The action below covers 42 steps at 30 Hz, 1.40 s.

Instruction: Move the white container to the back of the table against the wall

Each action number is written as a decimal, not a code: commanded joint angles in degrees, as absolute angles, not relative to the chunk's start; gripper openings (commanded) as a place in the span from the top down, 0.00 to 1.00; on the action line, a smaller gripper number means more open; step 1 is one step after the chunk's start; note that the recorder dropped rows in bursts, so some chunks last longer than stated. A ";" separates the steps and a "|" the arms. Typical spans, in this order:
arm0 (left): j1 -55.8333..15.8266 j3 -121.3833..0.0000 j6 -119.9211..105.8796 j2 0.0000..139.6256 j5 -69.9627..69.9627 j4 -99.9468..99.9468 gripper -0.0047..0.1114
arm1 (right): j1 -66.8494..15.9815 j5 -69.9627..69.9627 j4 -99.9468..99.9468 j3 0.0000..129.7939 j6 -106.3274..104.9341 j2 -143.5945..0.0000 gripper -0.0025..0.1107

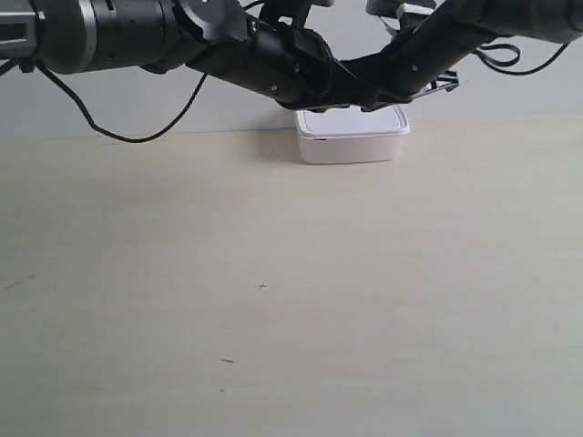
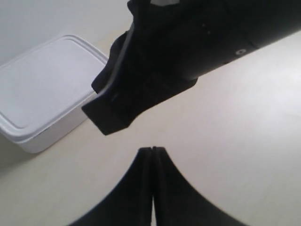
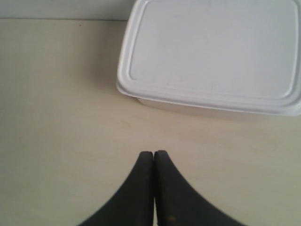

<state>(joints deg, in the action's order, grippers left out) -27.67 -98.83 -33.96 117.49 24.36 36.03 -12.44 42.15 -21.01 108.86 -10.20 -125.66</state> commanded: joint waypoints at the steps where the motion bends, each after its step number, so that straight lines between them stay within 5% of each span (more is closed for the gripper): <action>1: -27.92 -98.65 -34.13 113.90 24.83 36.06 0.96 | -12.36 45.51 -20.57 109.38 -11.12 -120.07 0.98; 13: -27.92 -96.33 -33.31 103.82 28.22 32.69 0.96 | -12.36 57.22 -20.57 108.81 -11.50 -109.45 0.98; 25: -27.92 -58.37 -31.05 67.10 12.30 33.66 0.96 | -12.36 45.22 -21.07 63.55 -12.86 -65.64 0.98; 42: -27.92 -31.27 -31.05 30.97 5.61 35.01 0.96 | -12.36 41.02 -25.59 37.95 -11.41 -29.37 0.98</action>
